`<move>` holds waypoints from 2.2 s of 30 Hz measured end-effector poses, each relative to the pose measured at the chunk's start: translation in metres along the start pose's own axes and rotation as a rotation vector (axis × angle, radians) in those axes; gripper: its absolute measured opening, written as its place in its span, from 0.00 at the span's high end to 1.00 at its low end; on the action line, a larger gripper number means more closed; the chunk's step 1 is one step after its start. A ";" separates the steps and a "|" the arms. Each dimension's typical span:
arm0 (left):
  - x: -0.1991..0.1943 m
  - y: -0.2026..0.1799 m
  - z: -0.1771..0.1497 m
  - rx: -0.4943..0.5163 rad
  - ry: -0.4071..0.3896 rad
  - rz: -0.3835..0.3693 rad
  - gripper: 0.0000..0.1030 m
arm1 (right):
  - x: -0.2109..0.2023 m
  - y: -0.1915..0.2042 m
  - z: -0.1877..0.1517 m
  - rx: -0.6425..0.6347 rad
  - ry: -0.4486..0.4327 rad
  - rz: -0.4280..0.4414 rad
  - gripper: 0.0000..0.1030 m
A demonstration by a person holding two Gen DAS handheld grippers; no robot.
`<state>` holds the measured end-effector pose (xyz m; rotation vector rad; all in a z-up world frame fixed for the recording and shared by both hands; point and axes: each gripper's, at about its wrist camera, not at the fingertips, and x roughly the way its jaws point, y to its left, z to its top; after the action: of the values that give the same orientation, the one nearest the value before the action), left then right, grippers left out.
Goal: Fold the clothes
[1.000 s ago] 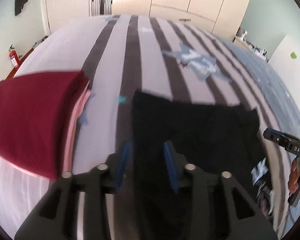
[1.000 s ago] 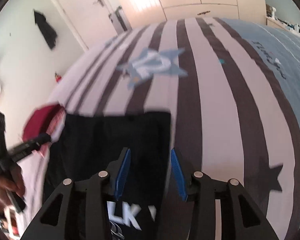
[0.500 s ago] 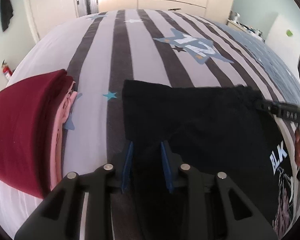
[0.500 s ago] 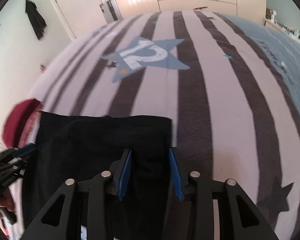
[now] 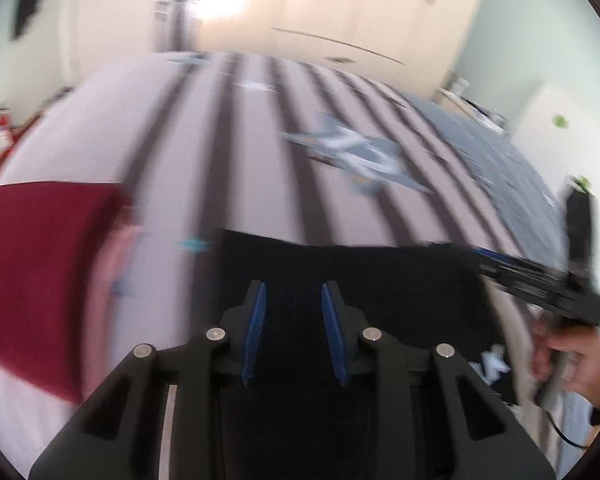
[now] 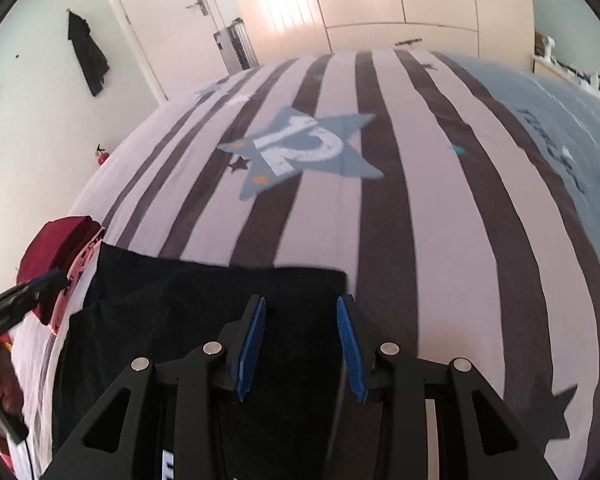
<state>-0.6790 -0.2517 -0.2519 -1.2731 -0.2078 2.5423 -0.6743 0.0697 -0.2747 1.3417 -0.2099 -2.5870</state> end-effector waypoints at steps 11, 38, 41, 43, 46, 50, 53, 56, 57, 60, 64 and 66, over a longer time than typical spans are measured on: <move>0.073 -0.025 0.008 0.013 0.081 0.062 0.89 | 0.044 -0.014 0.028 0.013 0.060 -0.038 0.68; 0.070 -0.045 0.007 0.023 0.084 -0.100 0.89 | 0.012 -0.019 -0.020 0.134 0.009 0.148 0.85; 0.050 -0.024 0.005 0.014 0.047 -0.054 0.89 | 0.004 -0.027 -0.025 0.145 0.018 0.152 0.85; 0.030 -0.011 -0.001 0.021 0.028 -0.014 0.88 | -0.008 -0.025 -0.032 0.095 0.018 0.125 0.82; 0.001 0.002 -0.018 0.035 0.019 0.019 0.88 | -0.031 -0.015 -0.046 0.036 0.005 0.098 0.80; -0.040 0.006 -0.058 0.041 0.042 0.022 0.88 | -0.069 0.011 -0.076 -0.005 -0.025 0.140 0.80; -0.047 -0.004 -0.085 0.063 0.073 0.021 0.85 | -0.091 0.036 -0.105 -0.046 -0.024 0.167 0.80; -0.043 0.001 -0.112 0.027 0.131 0.033 0.85 | -0.098 0.054 -0.139 -0.080 0.010 0.153 0.80; -0.045 0.002 -0.121 0.018 0.137 0.038 0.85 | -0.097 0.055 -0.152 -0.074 0.035 0.147 0.80; -0.063 -0.001 -0.140 0.055 0.114 0.088 0.85 | -0.101 0.058 -0.190 -0.059 0.078 0.125 0.80; -0.085 0.001 -0.169 0.021 0.145 0.120 0.85 | -0.125 0.062 -0.221 -0.039 0.072 0.109 0.79; -0.099 -0.005 -0.177 0.017 0.140 0.143 0.85 | -0.135 0.064 -0.232 -0.040 0.078 0.097 0.79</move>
<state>-0.4801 -0.2784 -0.2818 -1.5023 -0.0675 2.5511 -0.4007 0.0365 -0.2868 1.3794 -0.2036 -2.4418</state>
